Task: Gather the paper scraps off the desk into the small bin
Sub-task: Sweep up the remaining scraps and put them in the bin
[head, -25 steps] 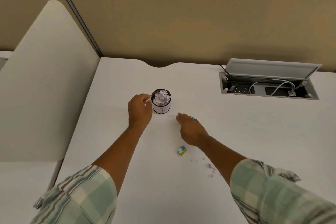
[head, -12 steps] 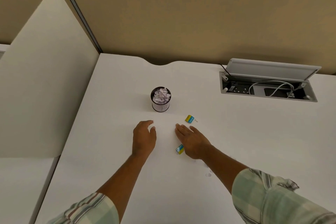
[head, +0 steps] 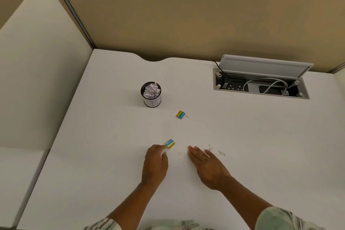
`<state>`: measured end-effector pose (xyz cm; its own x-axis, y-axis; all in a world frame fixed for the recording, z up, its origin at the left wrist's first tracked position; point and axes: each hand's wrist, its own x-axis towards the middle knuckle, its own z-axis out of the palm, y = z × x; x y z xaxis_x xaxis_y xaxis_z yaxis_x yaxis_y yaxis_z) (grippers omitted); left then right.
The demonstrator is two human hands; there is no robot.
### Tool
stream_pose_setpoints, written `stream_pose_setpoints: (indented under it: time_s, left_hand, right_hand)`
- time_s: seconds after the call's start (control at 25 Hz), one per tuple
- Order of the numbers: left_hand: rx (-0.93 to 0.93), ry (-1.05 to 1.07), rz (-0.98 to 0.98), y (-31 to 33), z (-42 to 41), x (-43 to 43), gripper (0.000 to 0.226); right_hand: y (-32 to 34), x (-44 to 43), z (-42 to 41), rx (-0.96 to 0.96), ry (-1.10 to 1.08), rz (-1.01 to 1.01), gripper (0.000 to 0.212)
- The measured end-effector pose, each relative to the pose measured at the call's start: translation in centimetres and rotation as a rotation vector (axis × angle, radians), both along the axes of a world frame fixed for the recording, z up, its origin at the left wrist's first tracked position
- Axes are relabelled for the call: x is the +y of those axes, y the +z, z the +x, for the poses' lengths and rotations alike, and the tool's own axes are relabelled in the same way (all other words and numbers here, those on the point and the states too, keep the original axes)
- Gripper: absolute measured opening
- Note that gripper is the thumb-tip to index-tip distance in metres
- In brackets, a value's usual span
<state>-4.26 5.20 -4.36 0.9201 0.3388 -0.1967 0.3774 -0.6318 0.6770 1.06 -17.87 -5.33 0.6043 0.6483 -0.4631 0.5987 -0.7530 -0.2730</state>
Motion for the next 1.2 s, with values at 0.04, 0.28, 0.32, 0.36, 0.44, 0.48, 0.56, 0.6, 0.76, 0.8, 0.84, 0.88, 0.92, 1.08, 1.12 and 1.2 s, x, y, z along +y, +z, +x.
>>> stream_pose_setpoints:
  time_s: [0.04, 0.28, 0.32, 0.36, 0.44, 0.48, 0.56, 0.6, 0.76, 0.8, 0.84, 0.88, 0.92, 1.08, 1.12, 1.2]
  left_hand:
    - [0.017, 0.014, 0.004, 0.0, -0.3, -0.8, 0.028]
    - [0.286, -0.117, 0.353, -1.5, -0.5, -2.2, 0.06]
    - [0.317, -0.147, 0.403, -1.7, -0.6, -2.4, 0.064]
    - [0.333, -0.165, 0.433, -1.9, -0.7, -2.4, 0.067]
    - [0.344, -0.188, 0.466, -2.4, -1.0, -2.6, 0.071]
    - [0.353, -0.201, 0.482, -2.6, -1.2, -2.6, 0.072]
    - [0.385, -0.237, 0.495, -2.7, -1.6, -2.7, 0.075]
    - [0.4, -0.255, 0.487, -2.8, -2.0, -2.8, 0.077]
    - [0.432, -0.303, 0.464, -3.1, -3.8, -3.3, 0.079]
    - [0.431, -0.314, 0.468, -3.2, -4.2, -3.6, 0.079]
    - [0.425, -0.331, 0.477, -3.4, -4.5, -3.9, 0.08]
    - [0.415, -0.352, 0.485, -3.5, -4.7, -4.3, 0.08]
    - [0.4, -0.375, 0.488, -3.6, -4.8, -4.7, 0.08]
    - [0.332, -0.481, 0.475, -4.0, -4.3, -6.1, 0.08]
    - [0.323, -0.503, 0.479, -4.0, -4.1, -6.5, 0.08]
    - [0.312, -0.554, 0.482, -4.0, -3.9, -7.2, 0.079]
  right_hand:
    - [0.1, -0.3, 0.1, 0.003, 0.001, 0.004, 0.065]
    - [1.1, 1.4, 5.4, -0.03, -0.17, 0.134, 0.057]
    - [1.1, 1.8, 6.7, -0.026, -0.178, 0.122, 0.059]
    - [1.1, 2.4, 8.0, -0.019, -0.172, 0.101, 0.062]
    - [1.1, 3.4, 10.6, 0.0, -0.142, 0.044, 0.066]
    - [1.1, 3.9, 11.7, 0.011, -0.124, 0.014, 0.068]
    - [0.9, 4.6, 13.1, 0.03, -0.089, -0.044, 0.07]
    - [0.9, 4.8, 13.5, 0.036, -0.062, -0.073, 0.071]
    - [0.7, 4.2, 13.4, -0.015, 0.049, -0.13, 0.068]
    - [0.8, 3.7, 13.0, -0.023, 0.069, -0.123, 0.067]
    - [0.8, 3.0, 12.4, -0.023, 0.088, -0.111, 0.065]
    - [0.8, 2.2, 11.5, -0.02, 0.099, -0.093, 0.064]
    - [0.7, 1.2, 10.5, -0.016, 0.101, -0.069, 0.064]
    - [0.0, -3.1, 5.4, 0.009, 0.062, 0.042, 0.067]
    - [-0.3, -4.1, 4.1, 0.016, 0.045, 0.063, 0.066]
    - [-0.7, -5.7, 1.9, 0.026, 0.02, 0.085, 0.065]
